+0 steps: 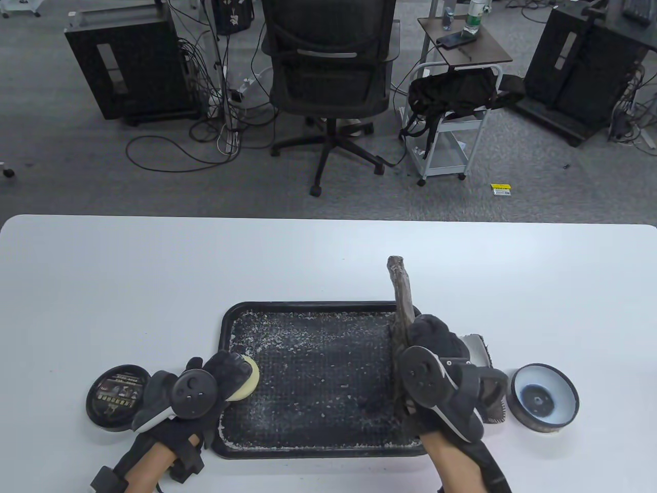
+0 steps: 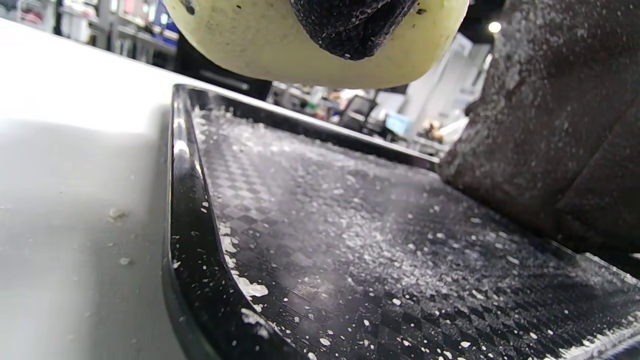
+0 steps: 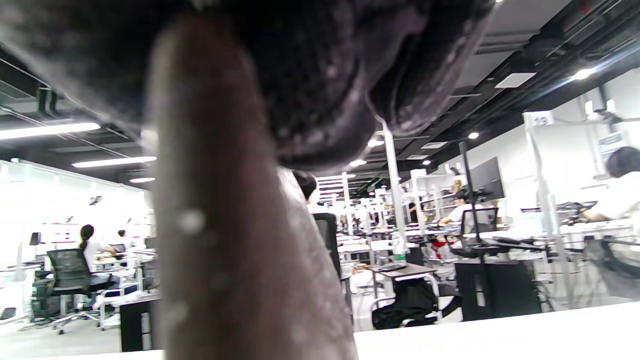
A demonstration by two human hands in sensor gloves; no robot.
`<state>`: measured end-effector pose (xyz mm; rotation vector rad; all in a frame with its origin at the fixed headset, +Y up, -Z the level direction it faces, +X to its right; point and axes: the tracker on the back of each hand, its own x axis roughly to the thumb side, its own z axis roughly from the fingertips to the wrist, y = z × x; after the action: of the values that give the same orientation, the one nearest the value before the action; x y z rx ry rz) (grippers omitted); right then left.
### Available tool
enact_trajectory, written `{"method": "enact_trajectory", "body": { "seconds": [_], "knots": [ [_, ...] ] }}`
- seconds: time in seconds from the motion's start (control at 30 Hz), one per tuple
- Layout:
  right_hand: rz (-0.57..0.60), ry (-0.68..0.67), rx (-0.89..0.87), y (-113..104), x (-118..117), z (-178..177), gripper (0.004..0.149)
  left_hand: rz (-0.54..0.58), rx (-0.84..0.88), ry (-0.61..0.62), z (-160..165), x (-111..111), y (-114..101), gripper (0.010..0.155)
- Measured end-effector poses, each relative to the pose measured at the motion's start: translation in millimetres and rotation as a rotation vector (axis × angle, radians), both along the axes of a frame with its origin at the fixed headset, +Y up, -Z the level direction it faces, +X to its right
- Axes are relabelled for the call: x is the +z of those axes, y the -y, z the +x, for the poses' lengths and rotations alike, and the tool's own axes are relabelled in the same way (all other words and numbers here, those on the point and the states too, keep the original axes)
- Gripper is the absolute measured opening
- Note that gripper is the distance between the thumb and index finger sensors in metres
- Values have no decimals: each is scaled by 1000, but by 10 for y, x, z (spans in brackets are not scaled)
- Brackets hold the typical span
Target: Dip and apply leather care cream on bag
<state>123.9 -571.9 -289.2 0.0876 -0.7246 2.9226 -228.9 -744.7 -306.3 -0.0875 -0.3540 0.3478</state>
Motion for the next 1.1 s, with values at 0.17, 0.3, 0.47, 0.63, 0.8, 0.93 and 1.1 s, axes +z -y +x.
{"method": "enact_trajectory", "body": {
  "seconds": [0.17, 0.3, 0.47, 0.63, 0.8, 0.93, 1.1],
  "knots": [
    [-26, -79, -19, 109, -44, -384, 36, 27, 6, -6, -32, -6, -22, 62],
    [-58, -138, -3, 276, -102, -737, 36, 44, 33, -25, -91, -15, -49, 62],
    [-126, -201, 18, 601, -202, -1175, 36, 39, 57, -48, -159, -31, -49, 62],
    [-219, -255, 77, 1040, -287, -1566, 37, 31, 67, -67, -207, -50, -38, 63],
    [-308, -317, 131, 1389, -297, -1769, 38, 23, 74, -74, -226, -62, -23, 63],
    [-365, -391, 181, 1555, -283, -1870, 40, 26, 74, -72, -218, -60, -29, 63],
    [-443, -460, 230, 1715, -254, -1946, 43, 19, 57, -71, -201, -62, -7, 63]
  ]
}}
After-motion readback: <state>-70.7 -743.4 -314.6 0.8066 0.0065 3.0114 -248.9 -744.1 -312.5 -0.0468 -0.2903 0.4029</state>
